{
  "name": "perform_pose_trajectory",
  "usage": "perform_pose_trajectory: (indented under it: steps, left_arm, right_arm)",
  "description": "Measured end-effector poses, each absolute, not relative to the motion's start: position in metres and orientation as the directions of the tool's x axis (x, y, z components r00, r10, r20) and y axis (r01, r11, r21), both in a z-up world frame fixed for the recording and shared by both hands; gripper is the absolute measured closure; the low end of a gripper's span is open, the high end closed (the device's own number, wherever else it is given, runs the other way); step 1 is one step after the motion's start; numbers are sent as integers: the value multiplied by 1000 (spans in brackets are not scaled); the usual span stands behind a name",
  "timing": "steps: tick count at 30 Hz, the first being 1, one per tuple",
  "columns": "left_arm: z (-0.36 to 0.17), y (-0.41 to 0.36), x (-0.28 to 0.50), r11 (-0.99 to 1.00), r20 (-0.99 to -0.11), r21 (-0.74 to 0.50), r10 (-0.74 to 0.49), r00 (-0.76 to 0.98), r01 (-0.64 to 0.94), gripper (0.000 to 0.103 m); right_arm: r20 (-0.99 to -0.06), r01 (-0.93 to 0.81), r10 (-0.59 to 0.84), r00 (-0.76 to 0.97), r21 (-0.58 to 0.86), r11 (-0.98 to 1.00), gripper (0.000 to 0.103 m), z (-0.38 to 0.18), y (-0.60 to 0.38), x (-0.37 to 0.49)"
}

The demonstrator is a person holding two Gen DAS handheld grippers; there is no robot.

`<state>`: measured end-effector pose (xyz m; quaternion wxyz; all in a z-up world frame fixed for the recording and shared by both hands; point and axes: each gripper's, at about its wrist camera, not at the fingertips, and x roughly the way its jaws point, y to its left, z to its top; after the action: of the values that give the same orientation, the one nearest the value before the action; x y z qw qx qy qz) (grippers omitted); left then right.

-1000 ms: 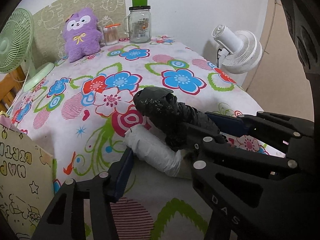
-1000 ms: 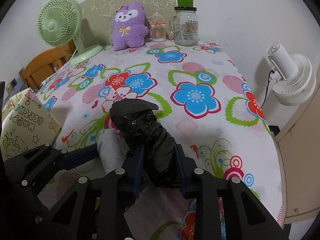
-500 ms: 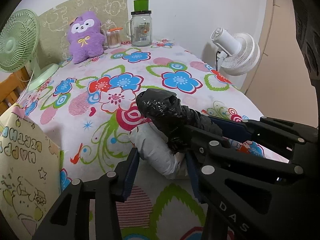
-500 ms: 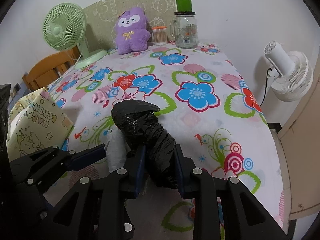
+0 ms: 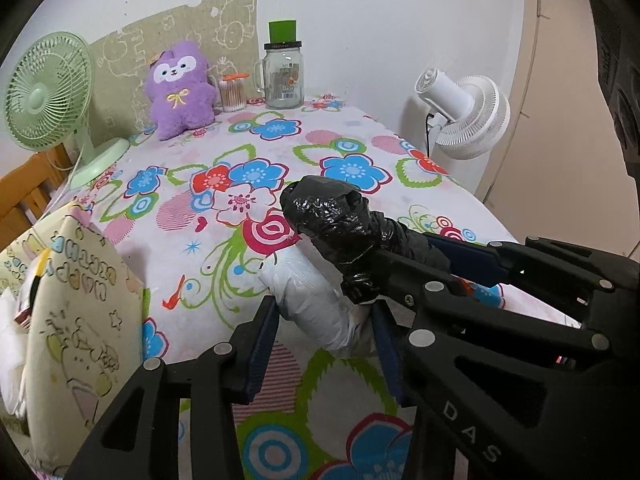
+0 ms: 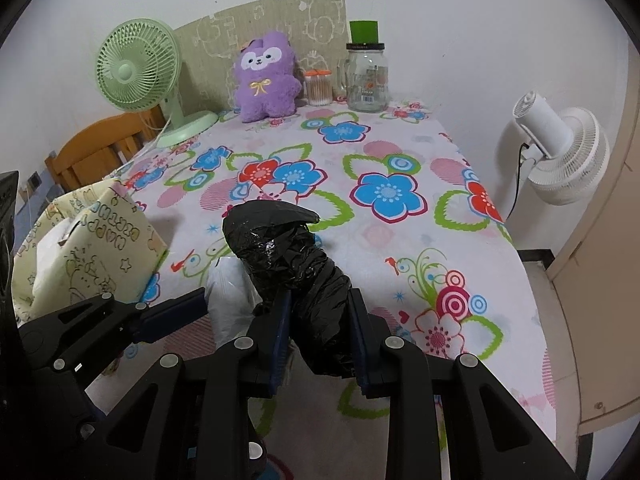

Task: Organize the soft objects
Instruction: 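Carry the black umbrella with both tools over the fabric box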

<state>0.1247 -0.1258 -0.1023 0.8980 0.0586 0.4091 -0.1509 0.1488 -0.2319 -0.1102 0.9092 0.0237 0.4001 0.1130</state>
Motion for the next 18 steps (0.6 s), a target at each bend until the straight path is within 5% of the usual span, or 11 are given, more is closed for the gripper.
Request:
perform_pose_trajectory:
  steps: [18]
  left_arm:
    - [-81, -119, 89, 949, -717, 8, -214, 664, 315, 55]
  right_arm:
    - [-687, -161, 194, 700, 114, 980, 73, -87, -225, 108]
